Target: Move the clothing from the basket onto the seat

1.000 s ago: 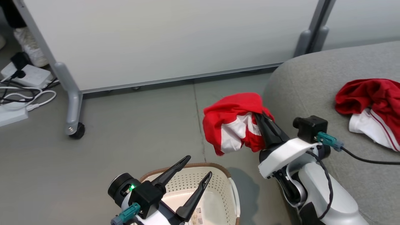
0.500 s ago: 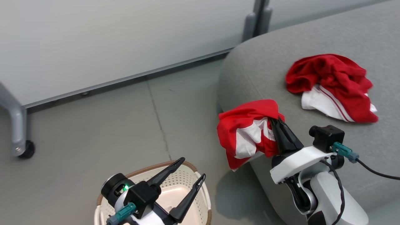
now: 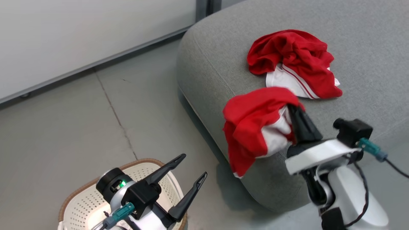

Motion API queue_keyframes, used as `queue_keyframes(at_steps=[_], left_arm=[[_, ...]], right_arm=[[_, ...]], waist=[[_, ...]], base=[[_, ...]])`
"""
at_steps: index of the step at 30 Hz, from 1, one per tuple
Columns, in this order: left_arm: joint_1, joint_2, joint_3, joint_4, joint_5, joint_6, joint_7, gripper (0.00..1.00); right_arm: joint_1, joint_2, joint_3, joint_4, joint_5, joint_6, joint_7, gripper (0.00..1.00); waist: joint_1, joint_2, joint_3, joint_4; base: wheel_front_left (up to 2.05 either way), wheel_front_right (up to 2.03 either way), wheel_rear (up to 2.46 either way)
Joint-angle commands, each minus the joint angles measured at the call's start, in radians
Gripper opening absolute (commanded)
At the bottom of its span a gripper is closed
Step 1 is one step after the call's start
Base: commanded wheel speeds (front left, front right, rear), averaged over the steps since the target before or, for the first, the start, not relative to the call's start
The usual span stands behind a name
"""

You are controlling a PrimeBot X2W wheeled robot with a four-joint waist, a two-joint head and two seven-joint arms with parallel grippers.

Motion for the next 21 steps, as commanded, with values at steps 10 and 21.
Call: queue_keyframes(at_steps=[10,21], left_arm=[[-0.085,0.058,0.04,-0.088,0.016,-0.003,0.025,1.0],[-0.167,0.116,0.062,-0.172,0.035,-0.024,0.038,1.0]], right_arm=[[-0.262,-0.006,-0.195,-0.104,-0.084,0.002,-0.005,0.0],[-0.631,-0.032,-0.509,-0.03,-0.272,0.002,0.0,0.0]], waist=[[0.0,-0.0001,0.119,-0.006],[0.0,-0.0001,0.271,0.082]], base=[[0.0,0.0,0.0],[0.0,0.0,0.0]])
